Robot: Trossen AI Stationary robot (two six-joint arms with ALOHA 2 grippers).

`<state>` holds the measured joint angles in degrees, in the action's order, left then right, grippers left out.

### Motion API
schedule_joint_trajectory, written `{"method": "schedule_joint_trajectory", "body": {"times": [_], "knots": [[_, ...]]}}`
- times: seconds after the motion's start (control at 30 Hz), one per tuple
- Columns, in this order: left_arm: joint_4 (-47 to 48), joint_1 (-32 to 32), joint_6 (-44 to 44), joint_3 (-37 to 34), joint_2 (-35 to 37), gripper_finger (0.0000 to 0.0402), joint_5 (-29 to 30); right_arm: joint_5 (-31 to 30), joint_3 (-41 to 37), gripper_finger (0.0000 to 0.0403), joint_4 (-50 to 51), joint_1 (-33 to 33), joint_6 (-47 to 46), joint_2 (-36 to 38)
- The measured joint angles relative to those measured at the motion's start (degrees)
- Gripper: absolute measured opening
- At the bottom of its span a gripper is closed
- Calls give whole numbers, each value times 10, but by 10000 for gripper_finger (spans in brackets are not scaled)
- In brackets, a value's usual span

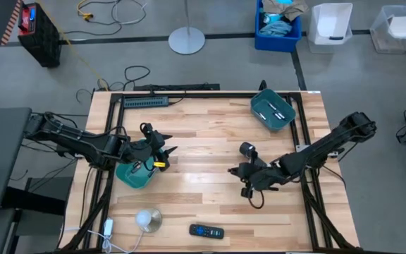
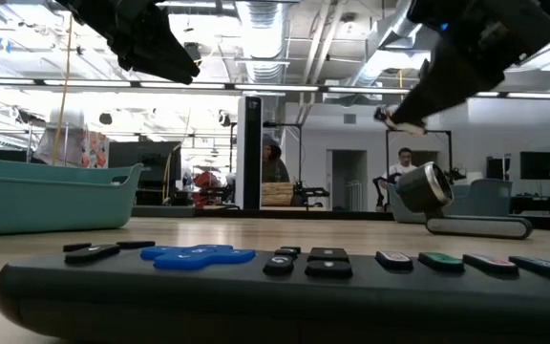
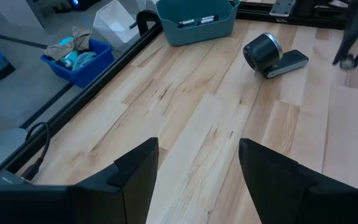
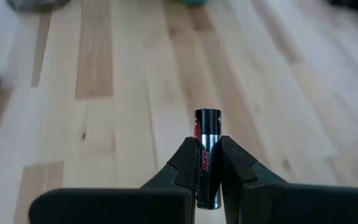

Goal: Sort batteries
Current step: Put the silver battery into the blue bin

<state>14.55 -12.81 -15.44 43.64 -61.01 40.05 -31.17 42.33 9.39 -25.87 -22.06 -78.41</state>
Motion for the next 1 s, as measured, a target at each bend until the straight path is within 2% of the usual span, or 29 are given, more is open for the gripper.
{"method": "schedule_joint_trajectory", "body": {"times": [0.3, 0.57, 0.73, 0.83, 1.0], "knots": [[0, 0, 0, 0, 0, 217, 0, -50, 0, 48, 32, 39, 44, 51], [0, 0, 0, 0, 0, 217, 0, -55, 0, 48, 46, 92, 100, 93], [1, 0, 0, 0, 0, 217, 0, -70, 0, 48, 96, 128, 115, 132], [1, 0, 0, 0, 0, 217, 0, -100, 1, 48, 149, 158, 104, 156], [1, 0, 0, 0, 0, 217, 0, -163, 1, 48, 253, 236, 24, 184]]}}
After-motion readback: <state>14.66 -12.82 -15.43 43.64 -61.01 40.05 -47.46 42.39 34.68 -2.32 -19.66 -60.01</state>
